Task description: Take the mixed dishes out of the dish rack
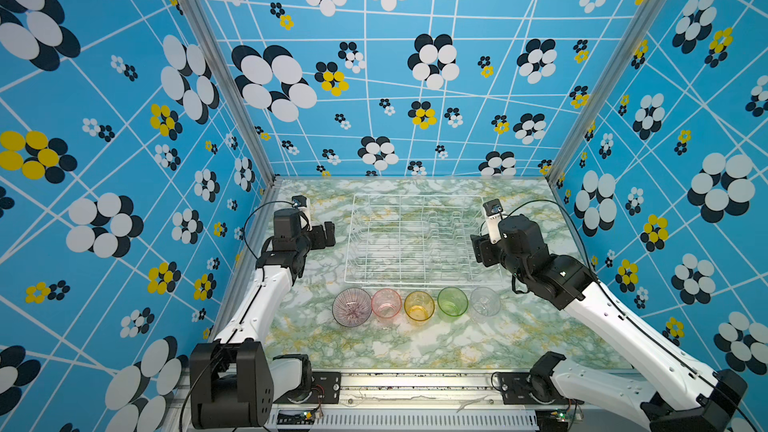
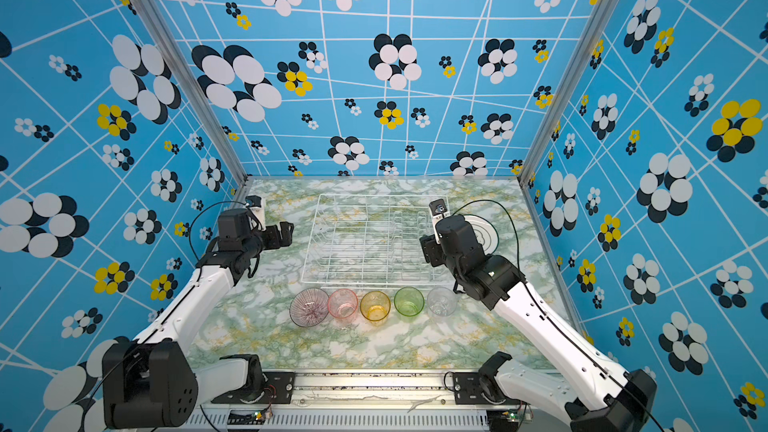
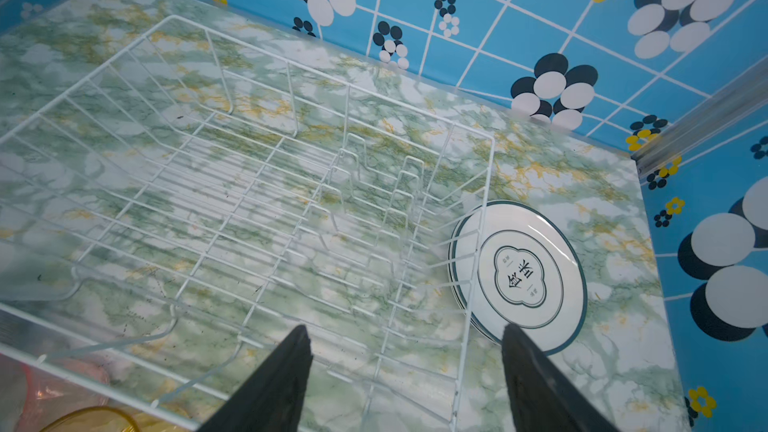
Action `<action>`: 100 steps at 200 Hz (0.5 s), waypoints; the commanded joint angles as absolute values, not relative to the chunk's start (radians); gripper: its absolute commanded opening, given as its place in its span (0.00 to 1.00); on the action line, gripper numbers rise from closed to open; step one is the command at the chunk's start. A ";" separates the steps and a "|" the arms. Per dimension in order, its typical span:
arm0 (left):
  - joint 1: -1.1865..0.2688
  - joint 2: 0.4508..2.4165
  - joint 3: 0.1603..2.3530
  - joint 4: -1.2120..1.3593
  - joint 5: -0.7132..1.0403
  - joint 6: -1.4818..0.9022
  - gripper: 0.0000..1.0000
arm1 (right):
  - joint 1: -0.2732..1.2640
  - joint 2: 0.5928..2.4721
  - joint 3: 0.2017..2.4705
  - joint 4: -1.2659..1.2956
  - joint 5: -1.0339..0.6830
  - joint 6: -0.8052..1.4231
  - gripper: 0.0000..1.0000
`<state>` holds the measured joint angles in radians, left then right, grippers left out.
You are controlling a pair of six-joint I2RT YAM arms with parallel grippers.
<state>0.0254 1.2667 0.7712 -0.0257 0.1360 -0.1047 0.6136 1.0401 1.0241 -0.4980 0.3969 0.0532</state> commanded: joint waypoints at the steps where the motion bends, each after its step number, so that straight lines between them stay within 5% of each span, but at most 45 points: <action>1: 0.020 1.327 0.708 0.203 0.103 -0.051 0.99 | 0.582 1.038 0.988 -0.436 0.379 0.099 0.75; 62: 0.011 1.529 0.547 0.614 0.099 -0.002 0.99 | 0.446 0.957 0.870 -0.347 0.395 0.116 0.77; 100: 0.006 1.521 0.528 0.634 0.097 0.001 0.99 | 0.382 0.856 0.693 -0.149 0.488 0.133 0.82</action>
<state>0.0124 1.5280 0.5430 0.4992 0.1074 -0.0238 0.4103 0.9092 0.7849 -0.3061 0.4103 0.1040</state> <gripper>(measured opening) 0.992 0.801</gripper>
